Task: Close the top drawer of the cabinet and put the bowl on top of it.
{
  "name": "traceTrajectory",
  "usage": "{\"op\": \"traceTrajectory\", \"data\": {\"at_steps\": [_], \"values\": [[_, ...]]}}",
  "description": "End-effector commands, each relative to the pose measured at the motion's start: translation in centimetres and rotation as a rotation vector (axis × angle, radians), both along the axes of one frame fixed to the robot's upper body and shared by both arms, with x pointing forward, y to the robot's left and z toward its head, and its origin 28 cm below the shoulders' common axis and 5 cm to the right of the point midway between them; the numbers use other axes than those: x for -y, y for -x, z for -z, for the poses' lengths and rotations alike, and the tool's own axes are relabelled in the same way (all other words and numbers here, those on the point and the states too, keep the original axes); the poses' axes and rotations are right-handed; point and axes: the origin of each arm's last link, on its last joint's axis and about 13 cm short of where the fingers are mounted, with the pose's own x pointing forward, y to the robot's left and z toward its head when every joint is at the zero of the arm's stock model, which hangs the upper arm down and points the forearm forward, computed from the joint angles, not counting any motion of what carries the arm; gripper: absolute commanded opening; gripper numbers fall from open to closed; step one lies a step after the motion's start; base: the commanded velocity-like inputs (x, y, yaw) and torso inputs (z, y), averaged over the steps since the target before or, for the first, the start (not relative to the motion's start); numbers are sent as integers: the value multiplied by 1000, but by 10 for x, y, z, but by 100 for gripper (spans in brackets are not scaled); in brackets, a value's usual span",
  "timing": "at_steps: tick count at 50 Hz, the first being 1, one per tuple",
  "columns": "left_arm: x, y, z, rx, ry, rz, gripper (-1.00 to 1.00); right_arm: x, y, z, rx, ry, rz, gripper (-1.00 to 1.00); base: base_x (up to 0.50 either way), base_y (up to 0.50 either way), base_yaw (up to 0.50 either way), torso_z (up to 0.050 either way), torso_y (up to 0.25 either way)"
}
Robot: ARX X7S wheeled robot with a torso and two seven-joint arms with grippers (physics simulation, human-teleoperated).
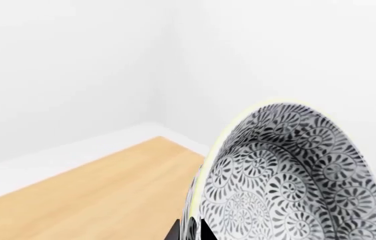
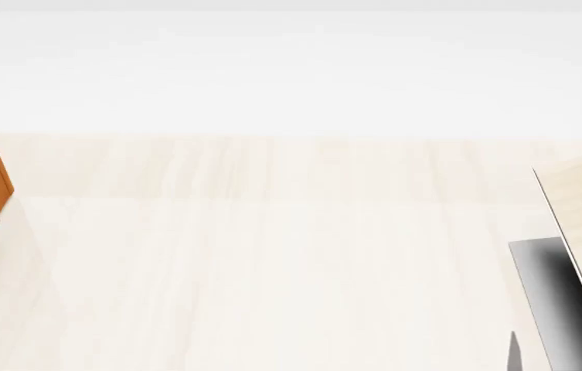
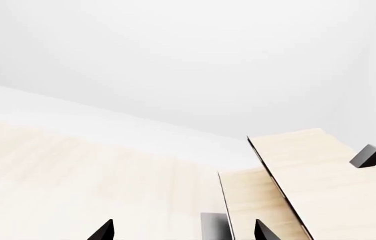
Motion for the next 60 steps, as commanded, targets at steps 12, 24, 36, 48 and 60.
{"op": "traceTrajectory", "data": {"at_steps": [12,24,36,48,60], "values": [[-11,-1,3,68,81,-7,-100,-1,-3,1,3,-18,-37,100,0,0,0,1,0],[-17,-9,16,85,202,12,-100,-2,-2,0,0,-12,-34,100,0,0,0,0,1],[-21,3,13,115,194,-8,-100,-4,-4,1,-3,-10,-37,100,0,0,0,0,0],[-31,9,15,151,220,-29,-100,-4,-3,-1,-1,-7,-41,100,0,0,0,0,1],[-33,18,11,193,238,-57,-100,-3,-3,-12,-2,-8,-42,100,0,0,0,0,0]]}}
